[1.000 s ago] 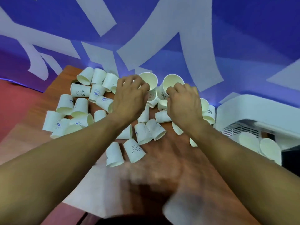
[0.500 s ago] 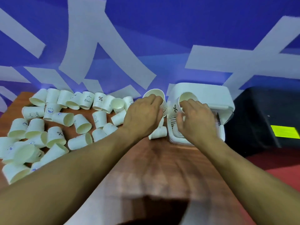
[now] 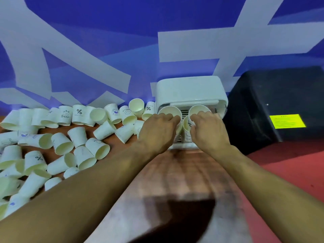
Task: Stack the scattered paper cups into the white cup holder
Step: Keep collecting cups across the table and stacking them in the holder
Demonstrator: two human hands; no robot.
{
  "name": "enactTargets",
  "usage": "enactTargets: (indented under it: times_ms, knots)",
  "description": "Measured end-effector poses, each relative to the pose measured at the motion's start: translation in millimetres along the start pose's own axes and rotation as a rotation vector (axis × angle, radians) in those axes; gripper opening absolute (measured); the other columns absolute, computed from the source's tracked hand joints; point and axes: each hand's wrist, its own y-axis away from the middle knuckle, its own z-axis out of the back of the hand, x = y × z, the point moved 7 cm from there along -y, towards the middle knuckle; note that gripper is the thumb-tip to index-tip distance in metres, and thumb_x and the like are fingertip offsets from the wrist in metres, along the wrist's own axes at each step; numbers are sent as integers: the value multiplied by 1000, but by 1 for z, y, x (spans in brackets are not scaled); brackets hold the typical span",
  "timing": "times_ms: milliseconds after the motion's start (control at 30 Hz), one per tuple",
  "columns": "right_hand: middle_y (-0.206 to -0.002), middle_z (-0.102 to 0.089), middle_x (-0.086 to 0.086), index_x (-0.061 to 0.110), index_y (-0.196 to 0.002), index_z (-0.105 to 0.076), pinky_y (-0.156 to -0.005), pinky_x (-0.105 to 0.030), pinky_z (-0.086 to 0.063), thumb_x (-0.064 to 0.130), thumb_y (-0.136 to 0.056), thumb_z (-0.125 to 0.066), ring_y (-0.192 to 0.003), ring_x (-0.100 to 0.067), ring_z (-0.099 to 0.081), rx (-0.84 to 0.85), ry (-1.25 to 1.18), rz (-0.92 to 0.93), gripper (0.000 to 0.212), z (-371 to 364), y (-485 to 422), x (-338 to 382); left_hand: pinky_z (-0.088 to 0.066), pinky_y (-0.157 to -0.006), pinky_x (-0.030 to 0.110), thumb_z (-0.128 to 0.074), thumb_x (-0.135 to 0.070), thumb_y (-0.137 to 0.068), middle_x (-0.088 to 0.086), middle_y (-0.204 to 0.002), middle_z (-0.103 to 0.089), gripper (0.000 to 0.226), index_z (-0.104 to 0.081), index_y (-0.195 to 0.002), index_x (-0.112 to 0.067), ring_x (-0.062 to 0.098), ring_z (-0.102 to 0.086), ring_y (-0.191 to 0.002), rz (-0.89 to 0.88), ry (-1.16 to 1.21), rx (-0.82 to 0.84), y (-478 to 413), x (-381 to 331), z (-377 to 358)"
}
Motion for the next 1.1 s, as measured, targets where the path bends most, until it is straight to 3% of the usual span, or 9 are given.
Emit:
enactTargets:
  times_ms: [67, 233, 467, 567, 667, 833, 1100]
  knots:
    - [-70, -57, -8, 11, -74, -61, -71, -41, -43, 11, -74, -61, -70, -33, -56, 55, -9, 38, 1, -13, -1, 1, -24, -56, 31, -61, -18, -83, 5, -70, -57, 7, -55, -81, -16, 30, -53, -64, -21, -12, 47, -1, -2, -14]
    - [-85, -63, -6, 13, -87, -65, -78, -40, -38, 31, -93, -54, -85, -31, -58, 127, -62, 96, 22, -46, -1, 3, -31, -60, 35, -50, -23, -95, 8, -78, -59, 14, -55, -87, -14, 32, -53, -74, -5, 117, 151, 1, 5, -50]
    - [-77, -60, -4, 15, -78, -67, -70, -37, -31, 26, -92, -54, -77, -29, -56, 54, -126, 21, 22, -55, -6, -1, -30, -62, 32, -51, -20, -93, 8, -75, -59, 13, -55, -82, -14, 31, -53, -73, 3, 197, 177, -4, 10, -69]
    - [-78, -60, -4, 15, -78, -67, -71, -38, -34, 27, -92, -52, -78, -29, -56, 61, -136, 16, 24, -56, -6, -2, -40, -66, 36, -53, -22, -93, 8, -81, -62, 12, -59, -89, -14, 31, -55, -78, -1, 189, 178, -5, 10, -71]
    - [-83, -61, -5, 15, -83, -69, -74, -38, -38, 26, -87, -60, -81, -30, -57, 48, -176, -12, 15, -54, -3, -1, -45, -78, 38, -60, -26, -91, 9, -95, -64, 18, -63, -101, -11, 30, -56, -91, -15, 193, 137, 2, 10, -67]
    - [-90, -62, -6, 9, -91, -68, -72, -42, -47, 18, -79, -64, -82, -32, -56, -144, -248, -26, 16, -25, 9, 11, -40, -84, 33, -55, -36, -91, 4, -106, -62, 28, -61, -106, -14, 24, -54, -100, -31, 162, -36, 27, 14, -40]
    - [-89, -62, -5, 12, -95, -68, -77, -39, -46, 21, -79, -64, -83, -28, -55, -241, -374, 150, 18, 20, 20, 104, -45, -83, 38, -64, -36, -86, 5, -111, -63, 34, -62, -113, -16, 27, -56, -101, 263, 120, -129, 124, 68, 8]
